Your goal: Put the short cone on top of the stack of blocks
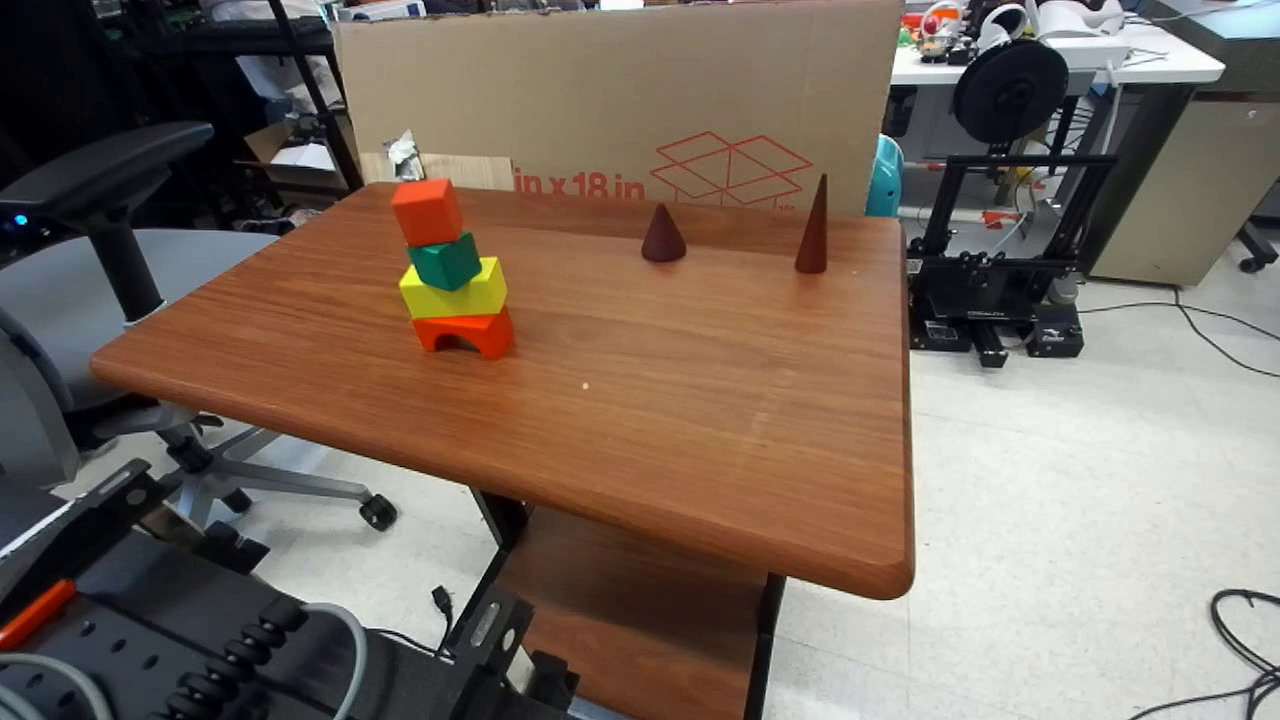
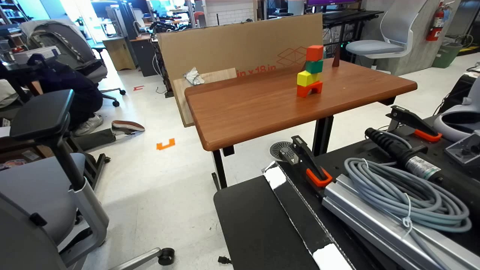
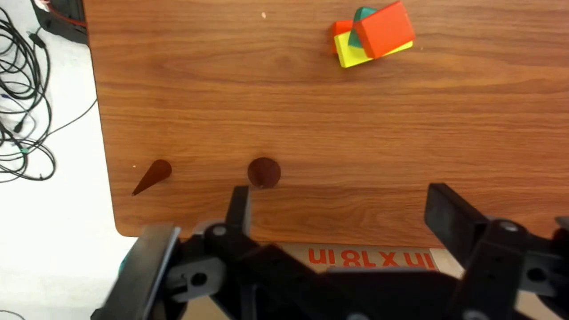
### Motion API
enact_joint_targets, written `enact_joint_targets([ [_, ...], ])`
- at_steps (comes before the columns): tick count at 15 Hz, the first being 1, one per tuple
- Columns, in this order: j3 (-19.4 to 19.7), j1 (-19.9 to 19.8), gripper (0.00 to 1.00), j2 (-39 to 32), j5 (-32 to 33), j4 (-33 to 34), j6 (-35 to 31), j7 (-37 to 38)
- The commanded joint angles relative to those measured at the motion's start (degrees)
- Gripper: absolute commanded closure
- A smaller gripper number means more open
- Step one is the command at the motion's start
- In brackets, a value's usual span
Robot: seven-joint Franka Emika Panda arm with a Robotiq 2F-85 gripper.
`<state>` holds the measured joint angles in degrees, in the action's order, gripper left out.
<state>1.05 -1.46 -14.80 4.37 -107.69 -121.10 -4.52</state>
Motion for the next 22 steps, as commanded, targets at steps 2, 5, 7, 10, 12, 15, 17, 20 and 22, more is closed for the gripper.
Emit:
enact_joint_targets([
  [2,-0.56,-1.87,0.00,-7.07,-2.80,5.43,-3.26,-5.68],
  [5,-0.61,-2.35,0.00,-10.58,-3.39,7.13,-4.71,-7.35],
  [7,-0.21,-2.19,0.00,-12.51,-2.38,7.71,-6.96,-6.61],
  [10,-0.12,-2.28,0.00,-15.44,-1.99,9.31,-8.01,-6.52],
  [12,-0.31,-2.73,0.00,-17.39,-2.39,10.55,-7.64,-7.03],
  [15,-0.54,-3.53,0.00,-20.36,-2.92,12.48,-7.14,-7.80],
  [17,-0.57,-3.99,0.00,-22.34,-2.83,14.05,-6.93,-8.28],
  [20,-0.60,-4.36,0.00,-25.70,-2.90,17.37,-5.42,-8.12],
  [22,-0.61,-4.37,0.00,-27.41,-2.74,18.99,-5.25,-7.93],
])
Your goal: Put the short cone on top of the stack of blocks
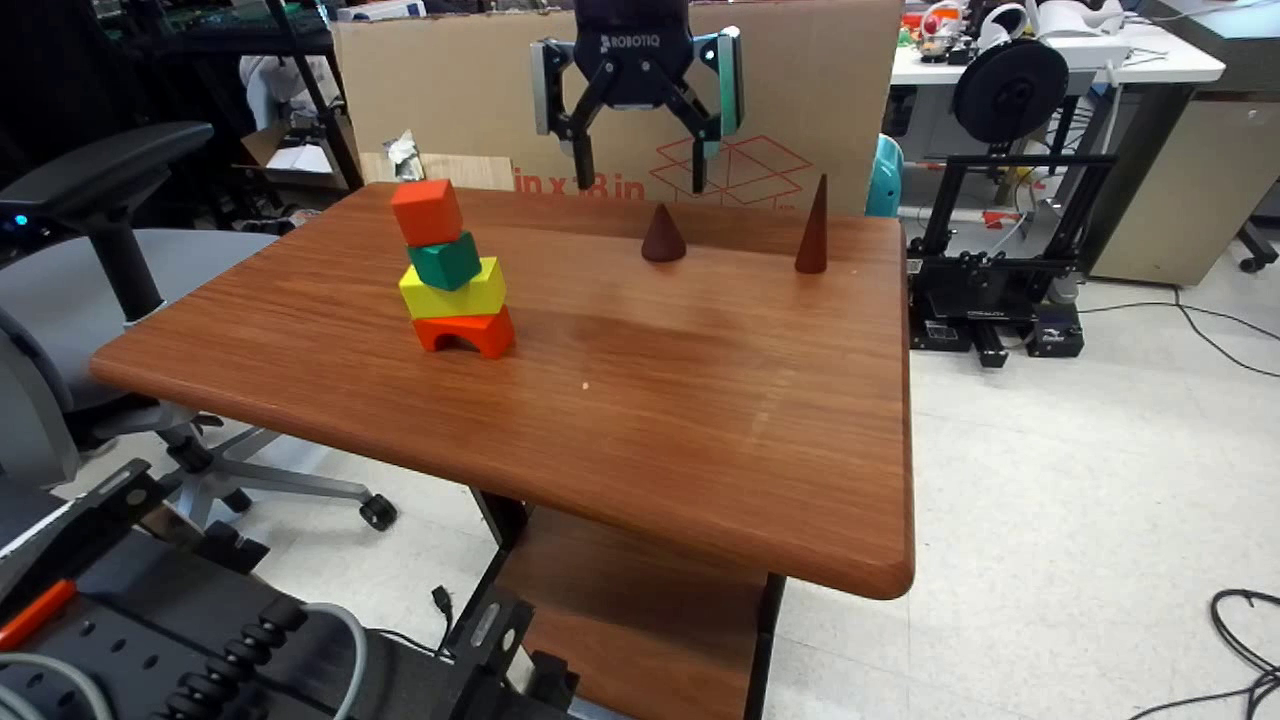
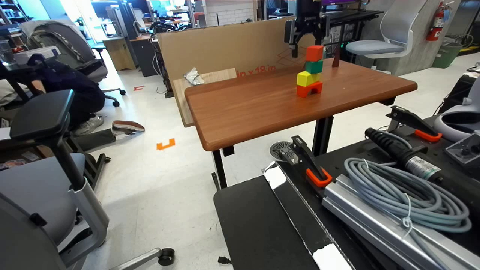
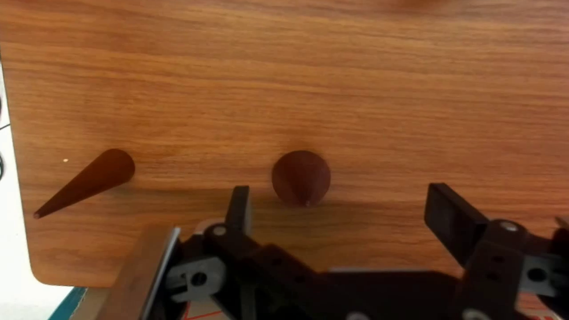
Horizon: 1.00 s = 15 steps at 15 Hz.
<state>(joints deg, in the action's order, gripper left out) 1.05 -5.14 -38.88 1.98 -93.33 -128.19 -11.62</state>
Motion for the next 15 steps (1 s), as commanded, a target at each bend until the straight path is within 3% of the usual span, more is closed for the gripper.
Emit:
enact_joint_targets([
  [1,-0.63,-0.64,0.00,-3.94,-0.21,5.17,1.84,-0.91],
  [8,-0.63,-0.79,0.00,-7.62,-0.13,9.41,3.66,-0.95],
  [9,-0.70,-0.89,0.25,-8.01,-0.21,10.04,4.31,-1.11],
  [11,-0.87,-1.10,0.32,-8.77,-0.39,11.31,6.14,-1.46],
  [15,-0.79,-1.18,0.65,-9.84,-0.39,13.51,9.50,-1.51],
])
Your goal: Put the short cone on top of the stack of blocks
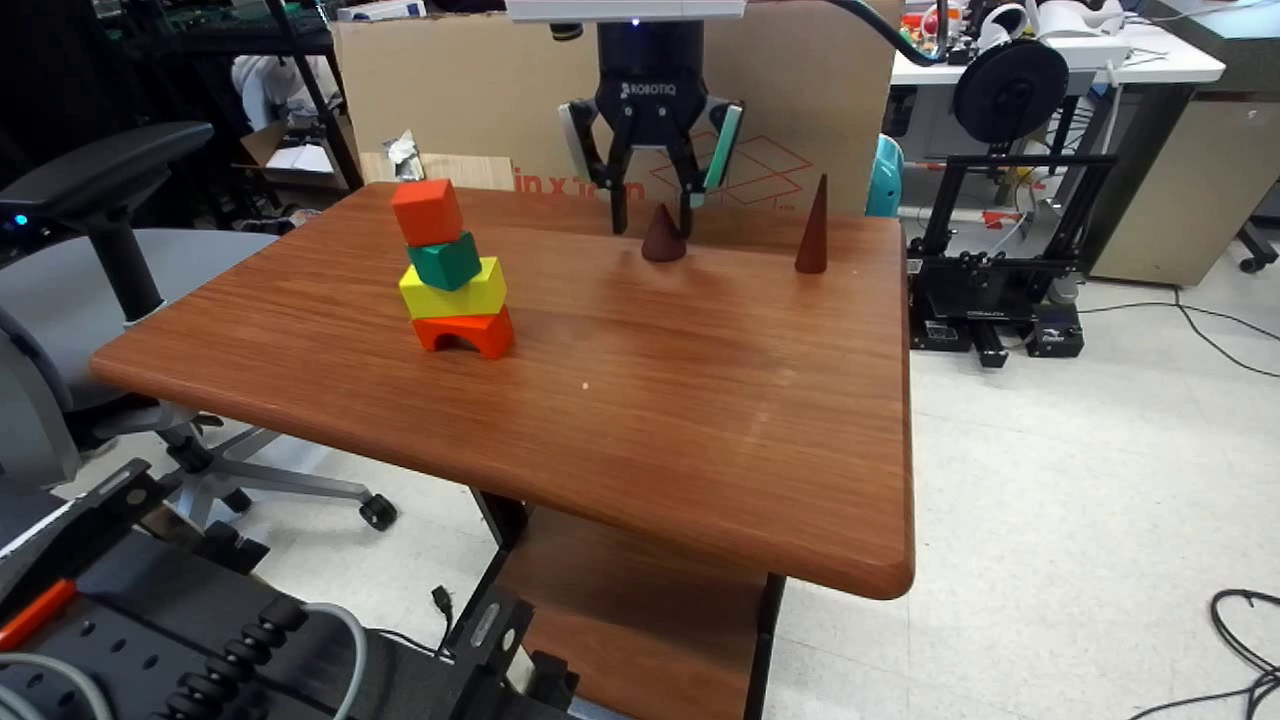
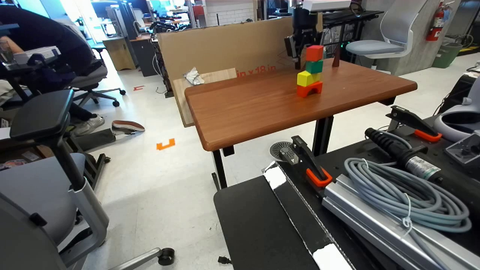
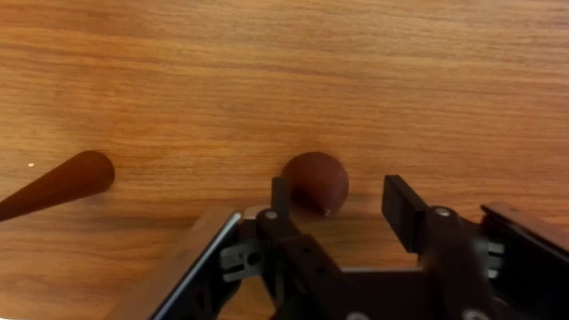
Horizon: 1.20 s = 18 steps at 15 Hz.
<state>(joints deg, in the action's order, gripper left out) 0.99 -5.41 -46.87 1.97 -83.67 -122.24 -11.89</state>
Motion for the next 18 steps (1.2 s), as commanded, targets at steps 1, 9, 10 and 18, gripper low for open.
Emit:
enact_joint_targets([
  [1,-0.75,-1.00,0.73,-1.74,-0.38,3.88,3.88,-1.40],
  [9,-0.68,-1.87,0.92,1.56,-0.77,1.71,4.18,-1.34],
  [10,-0.75,-1.97,0.92,3.35,-1.06,-0.05,3.38,-1.01],
  [18,0.04,-2.01,0.92,18.44,-3.59,-13.11,2.51,2.25],
])
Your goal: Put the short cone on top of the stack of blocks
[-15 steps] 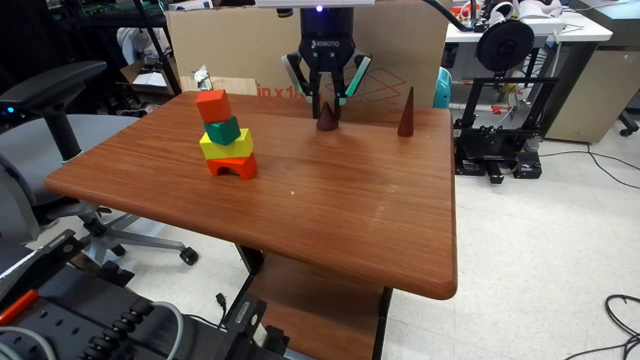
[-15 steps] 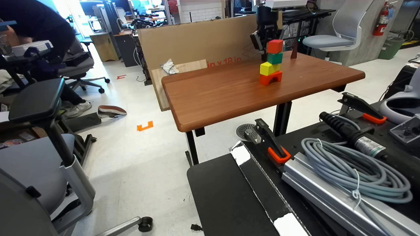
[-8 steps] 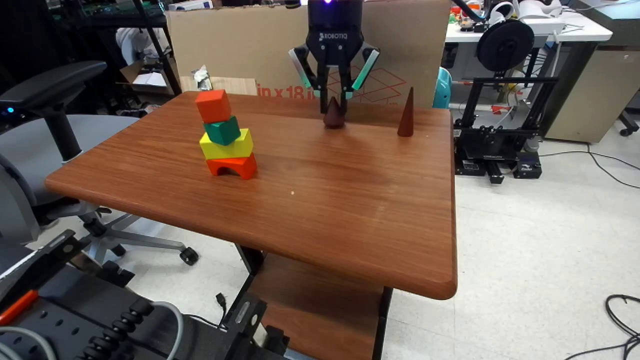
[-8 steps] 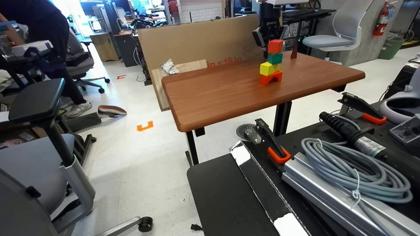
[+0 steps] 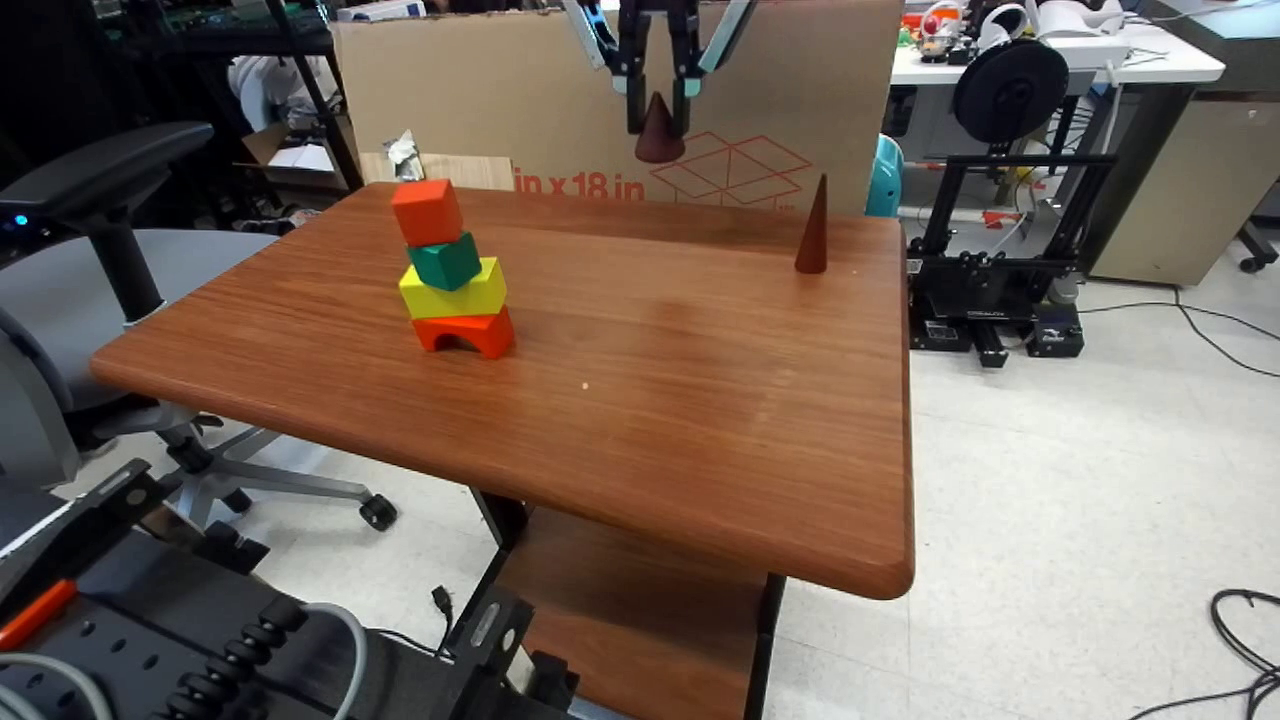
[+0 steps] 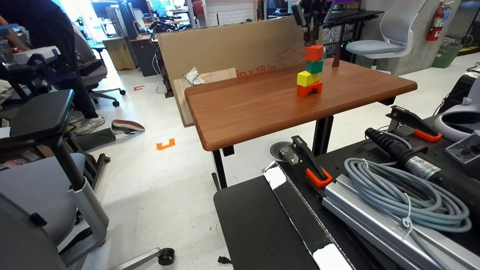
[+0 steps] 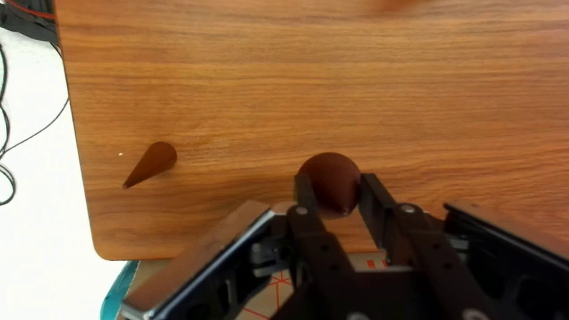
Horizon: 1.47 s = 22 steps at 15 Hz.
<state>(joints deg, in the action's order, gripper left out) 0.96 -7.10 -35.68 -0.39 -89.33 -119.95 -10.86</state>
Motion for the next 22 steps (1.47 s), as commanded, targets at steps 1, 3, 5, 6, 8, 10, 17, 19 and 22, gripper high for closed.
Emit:
enact_joint_targets([
  [1,0.17,-0.30,0.92,9.30,-1.46,-9.33,0.40,1.86],
  [3,0.17,-0.11,0.92,14.01,-1.82,-13.99,-0.10,2.58],
  [5,0.01,0.57,0.92,18.37,-1.97,-18.55,-0.89,3.11],
  [6,-0.15,1.02,0.92,20.62,-2.19,-20.87,-1.04,3.38],
  [8,-0.54,1.69,0.92,24.34,-2.82,-24.64,-0.68,3.38],
  [10,-0.81,2.62,0.92,26.65,-2.91,-27.22,-0.35,3.90],
  [17,-1.36,4.88,0.92,27.41,-3.88,-30.20,-0.02,5.91],
  [19,-1.48,5.39,0.92,27.15,-3.63,-30.68,-0.19,6.52],
  [22,-1.46,5.88,0.92,26.99,-3.11,-31.45,-0.82,8.18],
])
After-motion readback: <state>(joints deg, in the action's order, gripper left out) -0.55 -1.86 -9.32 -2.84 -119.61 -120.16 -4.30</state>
